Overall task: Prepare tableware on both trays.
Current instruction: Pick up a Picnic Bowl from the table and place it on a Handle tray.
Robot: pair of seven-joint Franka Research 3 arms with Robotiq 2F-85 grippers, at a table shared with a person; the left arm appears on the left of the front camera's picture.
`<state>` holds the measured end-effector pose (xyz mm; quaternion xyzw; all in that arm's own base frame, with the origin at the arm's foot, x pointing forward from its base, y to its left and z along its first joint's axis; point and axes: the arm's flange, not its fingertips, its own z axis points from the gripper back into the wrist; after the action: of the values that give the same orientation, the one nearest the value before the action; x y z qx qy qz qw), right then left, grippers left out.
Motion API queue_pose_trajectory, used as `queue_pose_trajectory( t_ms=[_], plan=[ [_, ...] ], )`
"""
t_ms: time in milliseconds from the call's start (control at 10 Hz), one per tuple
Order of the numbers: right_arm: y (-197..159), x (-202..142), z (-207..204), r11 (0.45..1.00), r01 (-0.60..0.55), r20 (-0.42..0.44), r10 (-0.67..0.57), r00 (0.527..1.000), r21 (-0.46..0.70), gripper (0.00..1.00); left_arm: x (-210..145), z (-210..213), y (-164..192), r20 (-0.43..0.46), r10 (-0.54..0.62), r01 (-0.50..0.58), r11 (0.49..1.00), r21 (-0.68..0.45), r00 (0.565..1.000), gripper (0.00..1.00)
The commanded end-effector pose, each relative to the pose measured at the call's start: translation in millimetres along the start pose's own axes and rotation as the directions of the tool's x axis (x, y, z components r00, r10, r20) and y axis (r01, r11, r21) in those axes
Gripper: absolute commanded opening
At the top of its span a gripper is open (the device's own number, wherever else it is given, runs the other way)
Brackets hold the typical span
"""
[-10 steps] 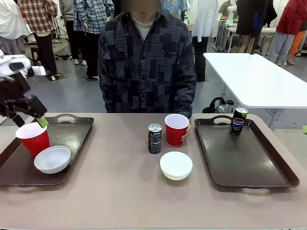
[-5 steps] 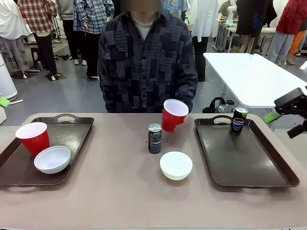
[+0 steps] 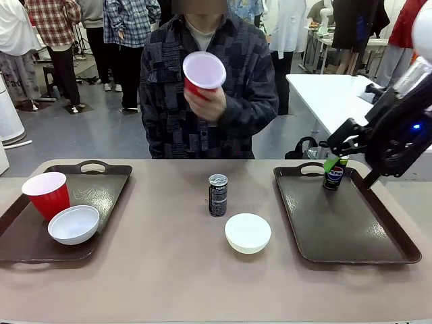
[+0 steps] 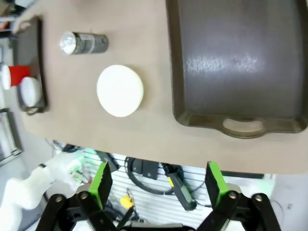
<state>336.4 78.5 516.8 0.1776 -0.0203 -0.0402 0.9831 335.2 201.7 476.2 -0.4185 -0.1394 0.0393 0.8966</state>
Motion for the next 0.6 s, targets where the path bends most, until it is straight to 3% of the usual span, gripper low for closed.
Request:
queue_pose_trajectory(
  t_ms=[0,100,400,500],
  plan=[
    [5.3,16.3,-14.5,0.995,0.046,-0.004,-0.046,0.999,-0.084,1.0,10.5,6.3,21.7,0.009,0.014,-0.013,0.996,-0.085,1.0,1.0],
    [0.0,0.0,0.0,1.0,0.0,0.0,0.0,1.0,0.0,1.0,9.1,12.9,27.3,0.002,0.026,-0.025,0.994,-0.106,1.0,1.0],
    [0.0,0.0,0.0,1.0,0.0,0.0,0.0,1.0,0.0,1.0,8.9,15.9,22.6,-0.034,0.015,-0.018,0.995,-0.101,0.999,1.0],
    [0.0,0.0,0.0,1.0,0.0,0.0,0.0,1.0,0.0,1.0,6.3,12.2,28.2,-0.01,0.046,-0.046,0.995,-0.083,0.999,1.0]
  ],
)
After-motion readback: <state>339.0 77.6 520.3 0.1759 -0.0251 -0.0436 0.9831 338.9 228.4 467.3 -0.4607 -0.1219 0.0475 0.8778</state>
